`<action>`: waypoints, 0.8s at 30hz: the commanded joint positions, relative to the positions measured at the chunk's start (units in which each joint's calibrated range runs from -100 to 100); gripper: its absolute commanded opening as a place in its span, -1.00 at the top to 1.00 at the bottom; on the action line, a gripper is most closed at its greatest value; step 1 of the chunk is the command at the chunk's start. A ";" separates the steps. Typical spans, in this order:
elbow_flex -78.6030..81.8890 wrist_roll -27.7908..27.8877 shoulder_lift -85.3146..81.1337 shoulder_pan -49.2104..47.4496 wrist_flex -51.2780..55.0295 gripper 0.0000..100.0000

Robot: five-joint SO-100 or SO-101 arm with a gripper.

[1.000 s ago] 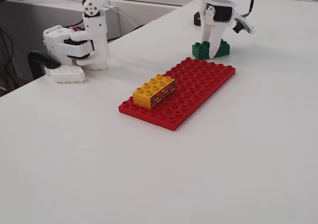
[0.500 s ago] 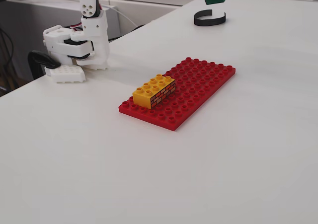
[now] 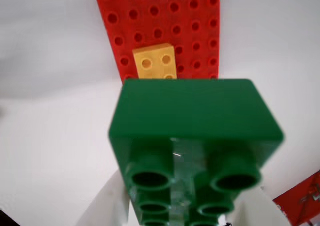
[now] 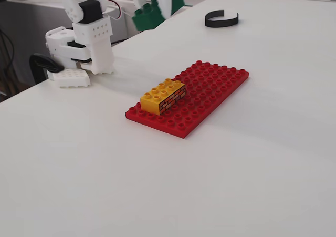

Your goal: Grab the loose lego brick and stack it on top of the fixed one.

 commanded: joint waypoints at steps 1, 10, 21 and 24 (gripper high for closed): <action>1.20 6.24 3.34 2.37 -0.19 0.89; 1.20 9.17 17.73 2.97 -2.70 0.89; 2.92 12.25 19.68 6.01 -7.65 0.89; 5.73 12.25 19.68 6.53 -10.42 0.89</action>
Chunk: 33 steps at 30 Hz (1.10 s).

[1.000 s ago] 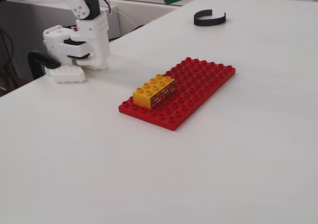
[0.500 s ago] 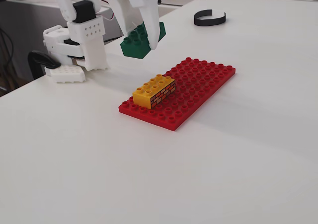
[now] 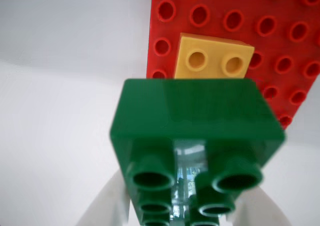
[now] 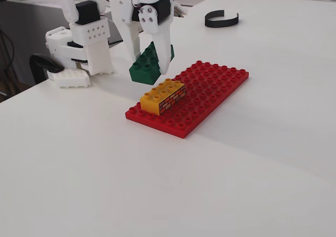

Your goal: Grab the loose lego brick and stack it on top of the fixed one.

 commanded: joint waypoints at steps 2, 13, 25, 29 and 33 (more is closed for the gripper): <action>3.94 0.24 -0.20 0.37 -4.30 0.89; 6.29 -0.28 -0.20 0.07 -8.55 0.89; 7.11 -2.42 -0.20 -1.63 -11.85 0.89; 8.19 -2.58 -0.20 -3.41 -11.85 0.89; 8.55 -2.58 -0.20 -3.04 -11.93 0.89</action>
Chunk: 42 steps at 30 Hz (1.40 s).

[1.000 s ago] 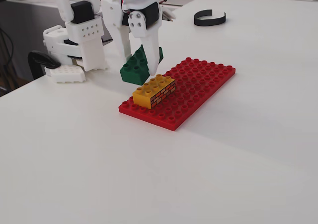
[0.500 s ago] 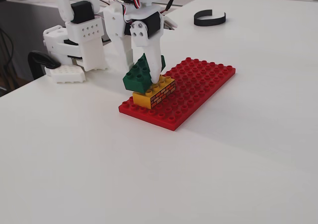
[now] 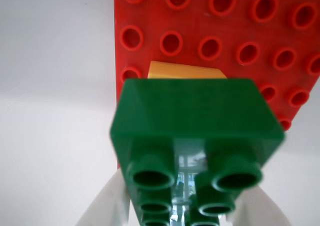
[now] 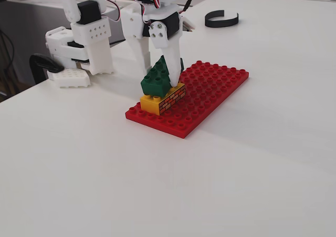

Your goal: Grab the loose lego brick and stack it on top of the fixed one.

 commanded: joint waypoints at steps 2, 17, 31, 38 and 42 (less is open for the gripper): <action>0.27 -0.14 -0.11 0.52 -0.27 0.89; 4.34 -0.19 -0.28 0.67 -3.66 0.89; 3.98 -1.18 -0.62 4.53 -4.09 0.89; 3.98 -1.23 -0.28 4.23 -4.09 0.89; 4.07 -1.29 -0.28 2.97 -4.00 0.89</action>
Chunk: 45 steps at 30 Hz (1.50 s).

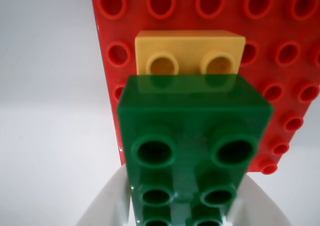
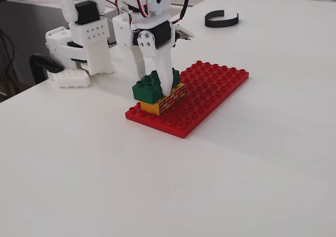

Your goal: Grab the loose lego brick and stack it on top of the fixed one.

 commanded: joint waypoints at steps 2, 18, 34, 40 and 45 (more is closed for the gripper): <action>0.02 -0.04 -0.03 -2.60 0.57 0.89; 0.38 -0.88 -0.11 -3.56 0.31 0.85; 0.47 -0.67 -0.79 -3.56 1.18 0.32; -3.78 -0.77 -0.96 -3.56 6.47 0.32; -10.48 -1.14 -0.96 -3.71 12.02 0.32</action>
